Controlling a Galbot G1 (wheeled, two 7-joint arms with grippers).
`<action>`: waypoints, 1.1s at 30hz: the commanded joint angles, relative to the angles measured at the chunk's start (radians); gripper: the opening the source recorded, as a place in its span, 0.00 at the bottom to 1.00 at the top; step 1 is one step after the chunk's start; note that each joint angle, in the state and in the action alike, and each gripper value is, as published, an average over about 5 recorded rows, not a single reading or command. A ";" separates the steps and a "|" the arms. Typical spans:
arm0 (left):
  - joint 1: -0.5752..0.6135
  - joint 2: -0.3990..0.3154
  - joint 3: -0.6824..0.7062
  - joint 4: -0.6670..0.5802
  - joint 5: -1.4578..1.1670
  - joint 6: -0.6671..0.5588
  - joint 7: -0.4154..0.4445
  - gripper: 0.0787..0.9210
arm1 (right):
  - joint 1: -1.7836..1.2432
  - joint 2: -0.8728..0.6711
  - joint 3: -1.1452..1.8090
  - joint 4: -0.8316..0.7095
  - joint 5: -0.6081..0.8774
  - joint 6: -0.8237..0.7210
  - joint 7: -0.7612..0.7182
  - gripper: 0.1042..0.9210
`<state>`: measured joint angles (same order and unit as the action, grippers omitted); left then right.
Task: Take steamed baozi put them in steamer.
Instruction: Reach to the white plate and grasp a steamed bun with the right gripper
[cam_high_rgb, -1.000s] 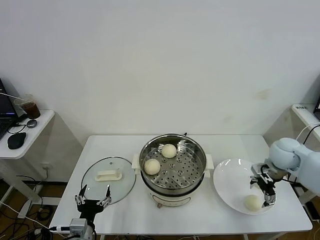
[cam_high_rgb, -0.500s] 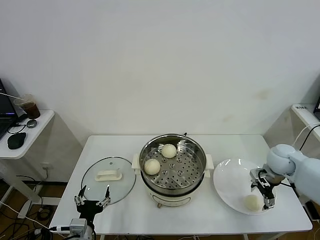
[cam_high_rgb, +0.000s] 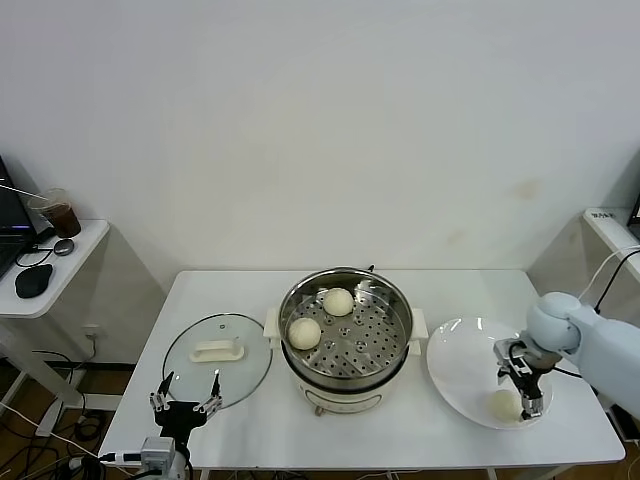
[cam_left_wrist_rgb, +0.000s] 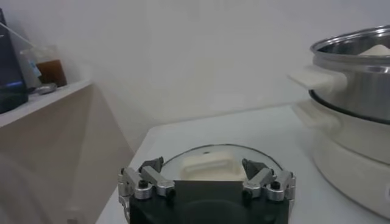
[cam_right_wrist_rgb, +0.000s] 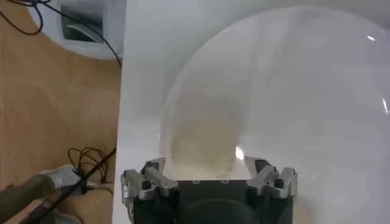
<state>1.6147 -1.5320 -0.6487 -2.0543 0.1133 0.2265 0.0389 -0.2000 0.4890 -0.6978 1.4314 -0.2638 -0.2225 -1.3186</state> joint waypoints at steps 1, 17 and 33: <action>-0.001 0.001 0.000 0.001 0.000 0.000 0.001 0.88 | -0.010 0.015 0.011 -0.017 -0.005 -0.003 0.000 0.88; -0.002 0.000 0.001 0.003 0.000 0.000 0.001 0.88 | -0.019 0.016 0.014 -0.016 -0.009 -0.004 -0.016 0.74; -0.004 -0.004 0.006 0.004 0.002 0.000 0.001 0.88 | -0.003 0.001 0.031 -0.019 0.002 -0.003 -0.015 0.51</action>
<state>1.6119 -1.5359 -0.6447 -2.0505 0.1146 0.2265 0.0396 -0.2086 0.4937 -0.6705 1.4116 -0.2659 -0.2254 -1.3337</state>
